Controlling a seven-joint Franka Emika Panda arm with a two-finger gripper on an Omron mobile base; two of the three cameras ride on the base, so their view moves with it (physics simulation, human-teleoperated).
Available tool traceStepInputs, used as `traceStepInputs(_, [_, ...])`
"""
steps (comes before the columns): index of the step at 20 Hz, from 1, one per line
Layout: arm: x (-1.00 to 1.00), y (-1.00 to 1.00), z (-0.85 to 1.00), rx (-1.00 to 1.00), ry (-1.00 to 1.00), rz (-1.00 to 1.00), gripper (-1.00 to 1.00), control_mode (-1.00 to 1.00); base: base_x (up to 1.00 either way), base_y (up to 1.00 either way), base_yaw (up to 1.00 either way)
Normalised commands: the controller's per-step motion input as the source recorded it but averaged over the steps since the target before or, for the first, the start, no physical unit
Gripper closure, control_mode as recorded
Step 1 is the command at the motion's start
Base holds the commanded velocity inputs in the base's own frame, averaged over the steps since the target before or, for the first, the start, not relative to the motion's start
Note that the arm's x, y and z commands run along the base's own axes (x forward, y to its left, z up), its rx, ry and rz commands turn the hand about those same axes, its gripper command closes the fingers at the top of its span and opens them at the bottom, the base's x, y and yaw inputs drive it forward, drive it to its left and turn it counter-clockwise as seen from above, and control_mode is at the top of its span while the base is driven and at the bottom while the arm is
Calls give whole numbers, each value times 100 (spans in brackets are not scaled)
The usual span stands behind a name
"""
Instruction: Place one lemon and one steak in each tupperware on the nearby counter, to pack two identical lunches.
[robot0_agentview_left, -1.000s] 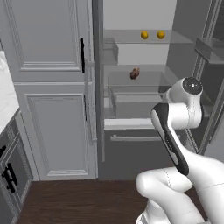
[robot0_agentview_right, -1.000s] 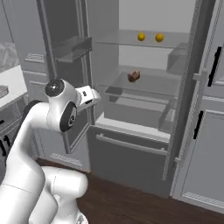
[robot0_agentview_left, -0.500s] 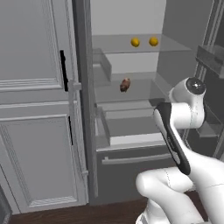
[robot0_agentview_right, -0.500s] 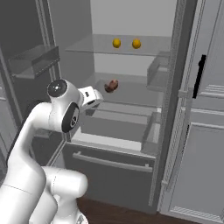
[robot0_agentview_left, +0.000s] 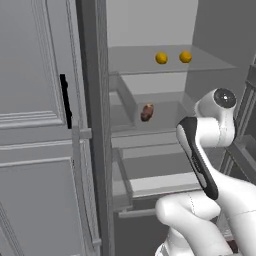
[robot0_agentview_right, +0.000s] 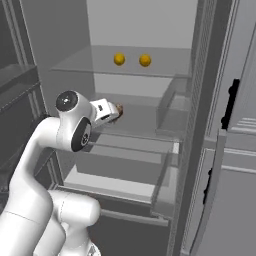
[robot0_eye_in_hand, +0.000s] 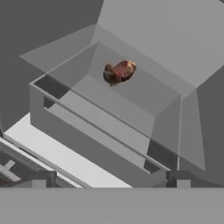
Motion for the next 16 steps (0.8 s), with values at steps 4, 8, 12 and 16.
traceStepInputs(4, [0, 0, 0, 0, 0, 0, -100, 100, 49, -46, -9])
traceStepInputs(8, [0, 0, 0, 0, 0, 0, -100, 100, 36, -3, -18])
traceStepInputs(12, [0, 0, 0, 0, 0, 0, -100, 100, 52, -1, -16])
traceStepInputs(16, [-3, -8, 27, 7, 4, -5, -100, -100, 11, -2, -3])
